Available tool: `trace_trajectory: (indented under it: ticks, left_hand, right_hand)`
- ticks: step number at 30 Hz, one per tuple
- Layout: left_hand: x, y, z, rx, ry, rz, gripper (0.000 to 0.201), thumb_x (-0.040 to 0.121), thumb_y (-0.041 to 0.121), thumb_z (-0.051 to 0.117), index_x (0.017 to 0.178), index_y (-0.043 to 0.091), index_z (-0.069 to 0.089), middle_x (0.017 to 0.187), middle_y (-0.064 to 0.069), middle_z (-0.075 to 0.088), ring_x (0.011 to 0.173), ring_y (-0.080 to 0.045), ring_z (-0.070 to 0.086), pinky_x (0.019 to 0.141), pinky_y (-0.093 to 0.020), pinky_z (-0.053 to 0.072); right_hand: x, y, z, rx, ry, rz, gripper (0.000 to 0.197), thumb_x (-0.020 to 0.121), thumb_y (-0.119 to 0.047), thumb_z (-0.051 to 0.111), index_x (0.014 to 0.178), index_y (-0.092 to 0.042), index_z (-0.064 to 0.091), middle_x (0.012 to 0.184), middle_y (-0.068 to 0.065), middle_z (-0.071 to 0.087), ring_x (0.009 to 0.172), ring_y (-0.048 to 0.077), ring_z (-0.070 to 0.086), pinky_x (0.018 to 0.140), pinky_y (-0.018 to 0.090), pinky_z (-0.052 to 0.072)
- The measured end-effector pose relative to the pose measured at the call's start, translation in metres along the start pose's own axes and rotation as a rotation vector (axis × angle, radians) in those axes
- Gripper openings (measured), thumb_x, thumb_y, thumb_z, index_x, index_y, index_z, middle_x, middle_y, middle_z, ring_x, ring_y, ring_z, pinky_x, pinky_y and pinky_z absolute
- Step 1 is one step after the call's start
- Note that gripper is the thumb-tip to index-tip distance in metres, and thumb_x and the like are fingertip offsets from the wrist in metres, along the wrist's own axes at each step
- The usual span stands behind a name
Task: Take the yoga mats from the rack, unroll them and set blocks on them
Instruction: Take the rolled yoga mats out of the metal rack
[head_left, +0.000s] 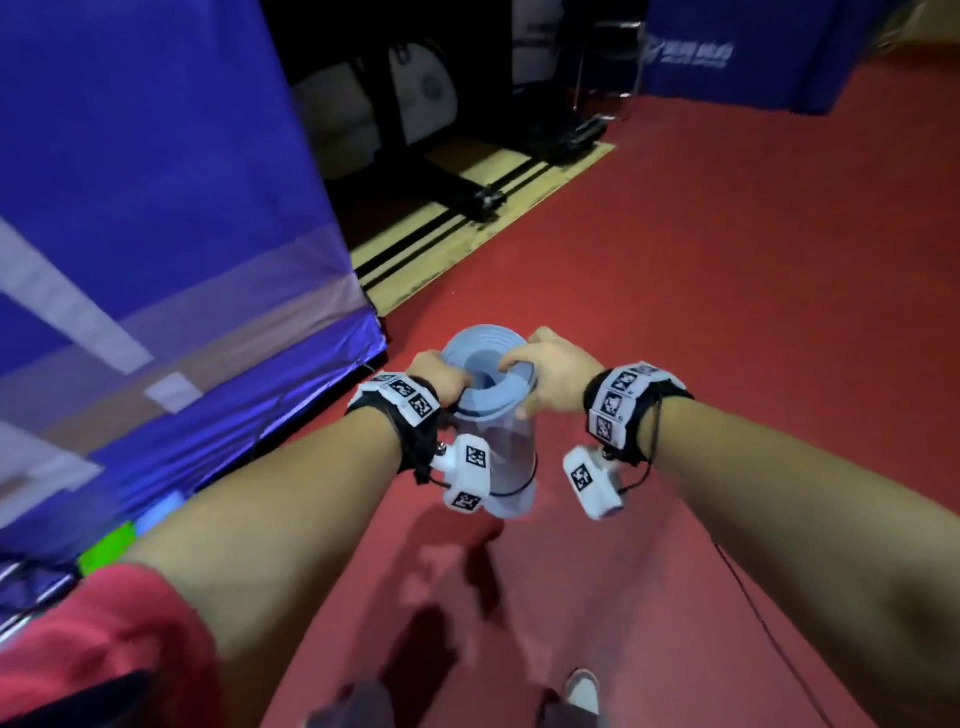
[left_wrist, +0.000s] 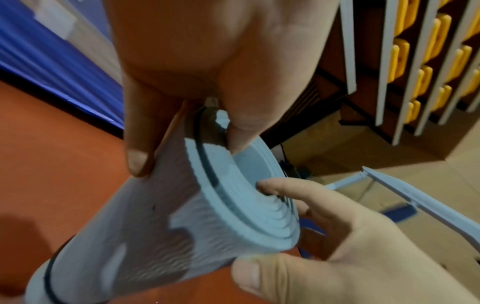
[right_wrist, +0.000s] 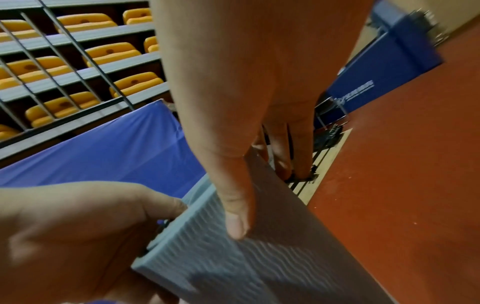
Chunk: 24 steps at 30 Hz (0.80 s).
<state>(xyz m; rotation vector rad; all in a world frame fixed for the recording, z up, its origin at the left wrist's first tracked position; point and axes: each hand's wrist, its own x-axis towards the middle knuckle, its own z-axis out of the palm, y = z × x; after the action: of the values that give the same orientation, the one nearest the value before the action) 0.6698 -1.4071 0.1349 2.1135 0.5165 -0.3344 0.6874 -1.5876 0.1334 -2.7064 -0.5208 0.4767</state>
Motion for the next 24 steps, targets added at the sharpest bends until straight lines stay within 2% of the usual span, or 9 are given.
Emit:
trace_trajectory:
  ticks: [3, 5, 8, 10, 13, 14, 17, 21, 24]
  left_hand:
    - [-0.005, 0.003, 0.014, -0.078, 0.080, -0.085, 0.031, 0.077, 0.005, 0.067, 0.107, 0.004, 0.060, 0.091, -0.024, 0.068, 0.072, -0.041, 0.071, 0.058, -0.062, 0.057]
    - [-0.009, 0.003, 0.019, -0.115, 0.125, -0.115, 0.028, 0.078, 0.003, 0.066, 0.105, 0.005, 0.059, 0.089, -0.024, 0.068, 0.072, -0.043, 0.071, 0.058, -0.064, 0.056]
    - [-0.015, 0.002, 0.034, -0.134, 0.168, -0.122, 0.032, 0.074, 0.004, 0.070, 0.105, 0.005, 0.064, 0.090, -0.021, 0.070, 0.072, -0.040, 0.072, 0.057, -0.061, 0.057]
    - [-0.020, -0.001, 0.042, -0.122, 0.180, -0.127, 0.036, 0.070, 0.007, 0.073, 0.105, 0.010, 0.065, 0.089, -0.017, 0.071, 0.073, -0.036, 0.072, 0.059, -0.052, 0.060]
    - [-0.033, -0.009, 0.053, -0.089, 0.169, -0.127, 0.031, 0.069, 0.010, 0.076, 0.097, 0.015, 0.066, 0.090, -0.014, 0.073, 0.077, -0.032, 0.072, 0.065, -0.043, 0.060]
    - [-0.039, -0.013, 0.055, -0.073, 0.161, -0.125, 0.026, 0.070, 0.009, 0.076, 0.094, 0.015, 0.066, 0.089, -0.014, 0.073, 0.077, -0.031, 0.072, 0.067, -0.042, 0.060]
    - [-0.060, -0.038, 0.063, -0.066, 0.170, -0.144, 0.027, 0.072, 0.009, 0.075, 0.098, 0.011, 0.068, 0.088, -0.014, 0.073, 0.079, -0.032, 0.072, 0.071, -0.043, 0.060]
    - [-0.106, -0.075, 0.074, -0.117, 0.212, -0.221, 0.031, 0.074, 0.007, 0.075, 0.103, 0.012, 0.067, 0.090, -0.015, 0.072, 0.079, -0.033, 0.072, 0.072, -0.045, 0.060]
    - [-0.140, -0.099, 0.088, -0.129, 0.224, -0.271, 0.036, 0.076, 0.009, 0.075, 0.110, 0.014, 0.064, 0.094, -0.013, 0.072, 0.084, -0.032, 0.071, 0.072, -0.040, 0.059]
  right_hand:
    - [0.001, 0.009, -0.011, 0.005, -0.056, -0.099, 0.072, 0.068, -0.028, 0.080, 0.134, -0.032, 0.053, 0.118, 0.006, 0.038, 0.101, 0.029, 0.053, 0.091, 0.036, 0.050]
    - [0.000, 0.014, -0.014, 0.105, -0.069, -0.133, 0.069, 0.075, -0.024, 0.072, 0.139, -0.028, 0.045, 0.125, 0.010, 0.041, 0.109, 0.029, 0.052, 0.094, 0.036, 0.046]
    - [0.000, 0.024, -0.022, 0.212, -0.037, -0.129, 0.072, 0.081, -0.031, 0.068, 0.144, -0.024, 0.034, 0.135, 0.013, 0.046, 0.122, 0.029, 0.050, 0.096, 0.035, 0.042]
    - [0.001, 0.028, -0.025, 0.201, -0.063, -0.110, 0.076, 0.085, -0.037, 0.068, 0.149, -0.022, 0.029, 0.140, 0.012, 0.048, 0.117, 0.027, 0.055, 0.089, 0.029, 0.043]
    - [-0.002, 0.036, -0.016, 0.147, -0.179, -0.083, 0.067, 0.088, -0.042, 0.066, 0.145, -0.020, 0.037, 0.128, 0.006, 0.058, 0.080, 0.016, 0.058, 0.057, 0.020, 0.046]
    - [-0.003, 0.037, -0.010, 0.139, -0.211, -0.083, 0.060, 0.087, -0.043, 0.067, 0.137, -0.019, 0.044, 0.121, 0.004, 0.061, 0.077, 0.016, 0.059, 0.053, 0.021, 0.048]
    - [-0.015, 0.034, 0.013, 0.177, -0.289, -0.078, 0.048, 0.082, -0.042, 0.072, 0.120, -0.019, 0.053, 0.107, 0.006, 0.063, 0.075, 0.023, 0.066, 0.053, 0.035, 0.059]
    - [-0.048, 0.022, 0.048, 0.185, -0.333, -0.096, 0.045, 0.082, -0.047, 0.070, 0.111, -0.017, 0.056, 0.099, 0.006, 0.065, 0.073, 0.025, 0.067, 0.050, 0.035, 0.057]
    - [-0.070, 0.017, 0.082, 0.163, -0.385, -0.098, 0.051, 0.076, -0.053, 0.071, 0.109, -0.017, 0.058, 0.098, 0.004, 0.067, 0.080, 0.025, 0.067, 0.060, 0.037, 0.055]
